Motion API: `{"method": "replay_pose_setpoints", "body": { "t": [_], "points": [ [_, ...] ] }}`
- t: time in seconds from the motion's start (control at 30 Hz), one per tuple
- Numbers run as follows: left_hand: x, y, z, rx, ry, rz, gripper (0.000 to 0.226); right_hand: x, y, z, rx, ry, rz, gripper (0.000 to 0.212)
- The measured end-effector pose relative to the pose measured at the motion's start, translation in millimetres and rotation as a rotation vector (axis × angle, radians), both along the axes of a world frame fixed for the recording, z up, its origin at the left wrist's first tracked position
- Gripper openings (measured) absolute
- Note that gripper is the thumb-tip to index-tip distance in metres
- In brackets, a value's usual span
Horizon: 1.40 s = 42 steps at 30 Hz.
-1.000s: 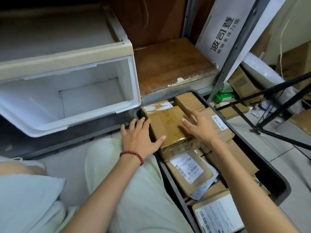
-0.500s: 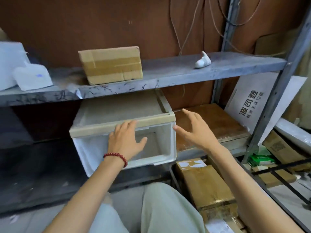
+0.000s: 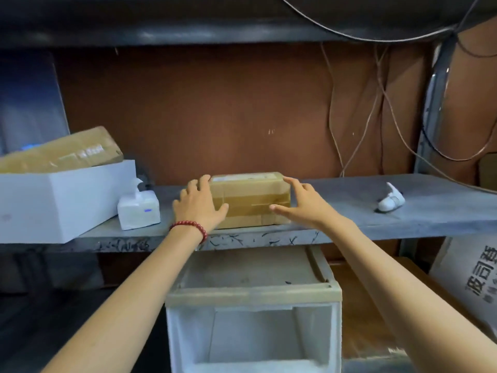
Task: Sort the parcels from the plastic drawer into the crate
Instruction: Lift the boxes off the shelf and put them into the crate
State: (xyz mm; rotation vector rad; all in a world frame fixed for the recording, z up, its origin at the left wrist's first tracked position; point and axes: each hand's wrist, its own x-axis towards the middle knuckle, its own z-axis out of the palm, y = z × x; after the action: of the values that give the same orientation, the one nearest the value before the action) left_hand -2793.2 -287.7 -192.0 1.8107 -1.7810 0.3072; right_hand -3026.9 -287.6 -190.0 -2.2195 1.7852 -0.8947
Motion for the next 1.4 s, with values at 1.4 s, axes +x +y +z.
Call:
{"method": "replay_pose_setpoints", "body": {
  "t": [1.4],
  "points": [
    [-20,66,42,-0.317,0.514,-0.426,0.075,-18,44,-7,0.135,-1.293,0.104,0.053]
  ]
}}
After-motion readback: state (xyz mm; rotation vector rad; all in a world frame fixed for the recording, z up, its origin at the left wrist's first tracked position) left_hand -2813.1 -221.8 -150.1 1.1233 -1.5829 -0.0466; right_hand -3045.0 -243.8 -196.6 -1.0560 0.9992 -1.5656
